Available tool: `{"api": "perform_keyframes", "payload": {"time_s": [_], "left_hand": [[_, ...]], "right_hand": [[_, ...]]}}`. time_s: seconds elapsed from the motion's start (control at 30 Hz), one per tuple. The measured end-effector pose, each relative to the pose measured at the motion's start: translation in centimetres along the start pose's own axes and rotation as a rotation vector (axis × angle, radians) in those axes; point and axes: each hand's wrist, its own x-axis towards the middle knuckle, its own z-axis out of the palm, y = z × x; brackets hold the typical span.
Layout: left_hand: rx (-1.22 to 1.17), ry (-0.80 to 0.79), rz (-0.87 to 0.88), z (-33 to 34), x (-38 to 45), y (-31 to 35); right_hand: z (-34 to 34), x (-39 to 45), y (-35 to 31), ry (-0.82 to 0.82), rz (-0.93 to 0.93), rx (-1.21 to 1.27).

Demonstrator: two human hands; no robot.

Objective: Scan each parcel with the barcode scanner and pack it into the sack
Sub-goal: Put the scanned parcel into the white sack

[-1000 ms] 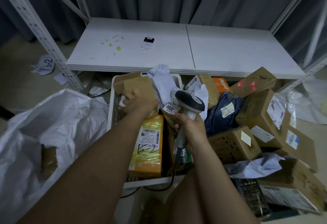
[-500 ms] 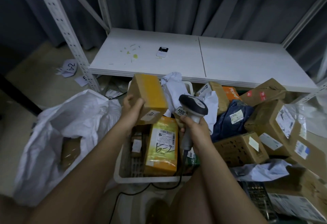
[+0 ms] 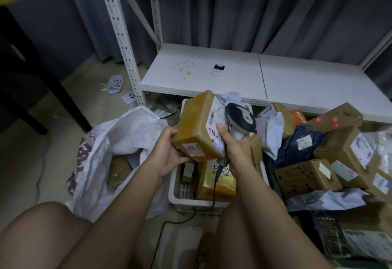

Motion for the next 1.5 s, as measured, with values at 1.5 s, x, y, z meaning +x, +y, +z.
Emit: {"api": "perform_keyframes", "payload": {"time_s": [1.5], "left_hand": [[0.699, 0.235, 0.257, -7.5, -10.7, 5.1]], "right_hand": [[0.9, -10.8, 0.1, -0.470, -0.390, -0.917]]}}
